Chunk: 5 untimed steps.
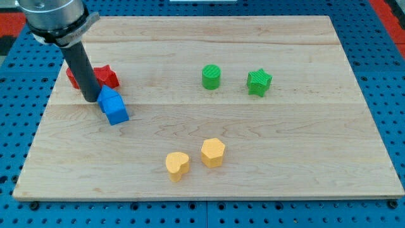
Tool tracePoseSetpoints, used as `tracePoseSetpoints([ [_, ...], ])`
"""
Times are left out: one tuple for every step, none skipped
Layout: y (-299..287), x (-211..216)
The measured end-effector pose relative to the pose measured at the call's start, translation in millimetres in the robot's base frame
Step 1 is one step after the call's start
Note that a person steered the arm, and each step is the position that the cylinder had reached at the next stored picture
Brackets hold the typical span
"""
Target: Push the blue blocks above the yellow blocks
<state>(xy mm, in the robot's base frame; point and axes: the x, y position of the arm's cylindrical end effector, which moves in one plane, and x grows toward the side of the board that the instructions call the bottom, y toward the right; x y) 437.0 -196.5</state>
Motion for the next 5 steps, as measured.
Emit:
tracePoseSetpoints([
  [15,22],
  [28,35],
  [46,52],
  [78,61],
  [80,61],
])
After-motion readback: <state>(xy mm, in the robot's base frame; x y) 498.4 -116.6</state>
